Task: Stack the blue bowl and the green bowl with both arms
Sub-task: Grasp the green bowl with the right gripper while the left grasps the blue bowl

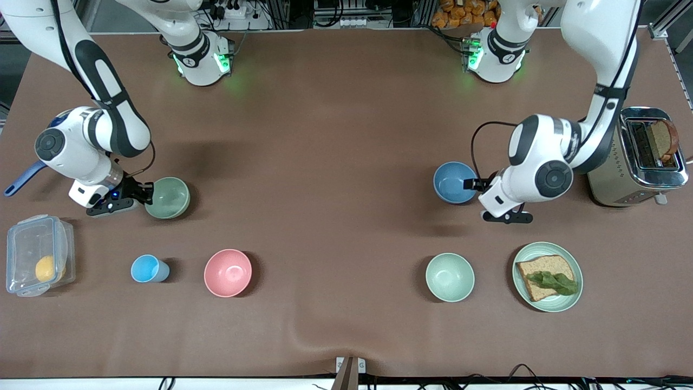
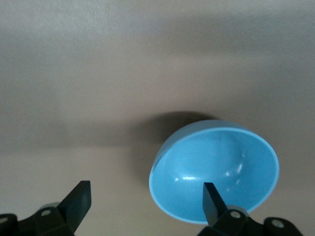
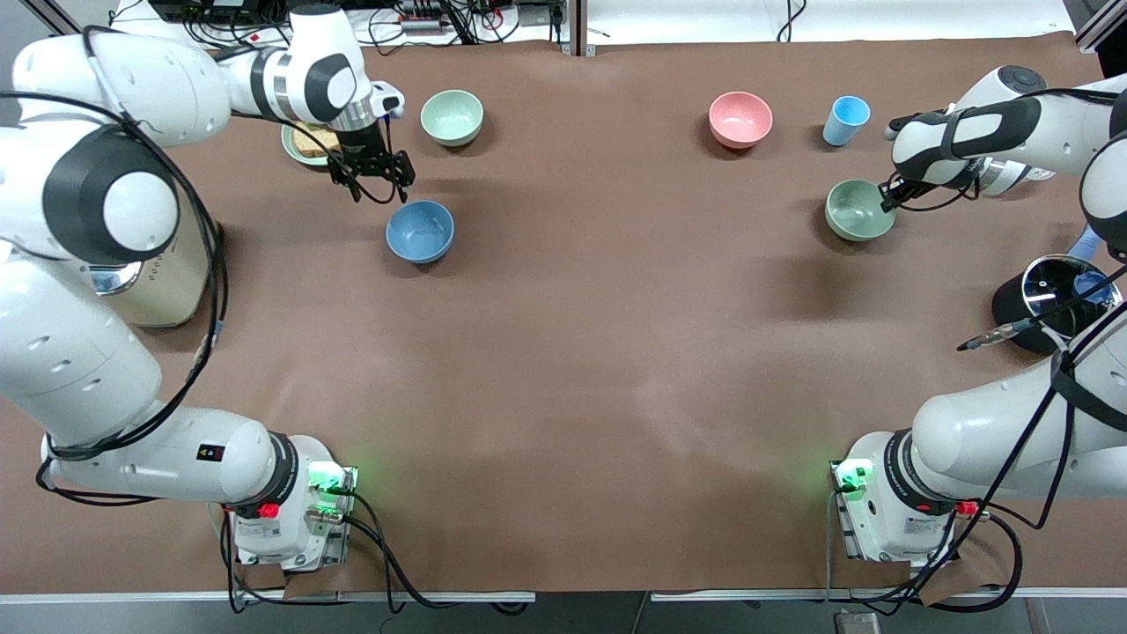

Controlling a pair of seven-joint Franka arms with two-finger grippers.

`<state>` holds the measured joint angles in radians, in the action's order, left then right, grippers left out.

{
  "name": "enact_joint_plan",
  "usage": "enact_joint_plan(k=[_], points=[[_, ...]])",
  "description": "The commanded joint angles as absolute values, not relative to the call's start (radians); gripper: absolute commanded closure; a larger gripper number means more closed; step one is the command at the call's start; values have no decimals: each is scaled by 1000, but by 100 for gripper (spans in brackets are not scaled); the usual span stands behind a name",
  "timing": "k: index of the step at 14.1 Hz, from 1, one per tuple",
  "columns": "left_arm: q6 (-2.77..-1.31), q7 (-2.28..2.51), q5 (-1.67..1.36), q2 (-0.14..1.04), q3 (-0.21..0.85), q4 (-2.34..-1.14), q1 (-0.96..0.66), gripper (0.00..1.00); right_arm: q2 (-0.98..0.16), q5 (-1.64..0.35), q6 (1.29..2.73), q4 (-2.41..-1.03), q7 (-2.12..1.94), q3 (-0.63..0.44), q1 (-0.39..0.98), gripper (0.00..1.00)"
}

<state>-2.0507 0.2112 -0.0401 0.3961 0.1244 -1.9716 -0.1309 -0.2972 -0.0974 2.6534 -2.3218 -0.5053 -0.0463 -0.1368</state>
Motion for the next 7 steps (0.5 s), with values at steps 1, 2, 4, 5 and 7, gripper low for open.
enact_joint_plan(k=[1,2,4,5,7], points=[[-2071,296,-37,458,127,-1954,-156,0,-255,-141,2608,-2323,-528,-34,-133,100],[-2074,296,-35,477,126,-1956,-160,0,-226,-162,2555,-2312,-522,-34,-121,100],[-2075,296,-35,500,126,-1956,-160,0,-178,-222,2421,-2269,-453,-37,-77,100],[-2075,296,-35,506,126,-1956,-160,0,-166,-221,2380,-2249,-395,-35,-60,100],[-2075,301,-35,506,126,-1956,-160,38,-129,-221,2339,-2235,-269,-37,4,100]])
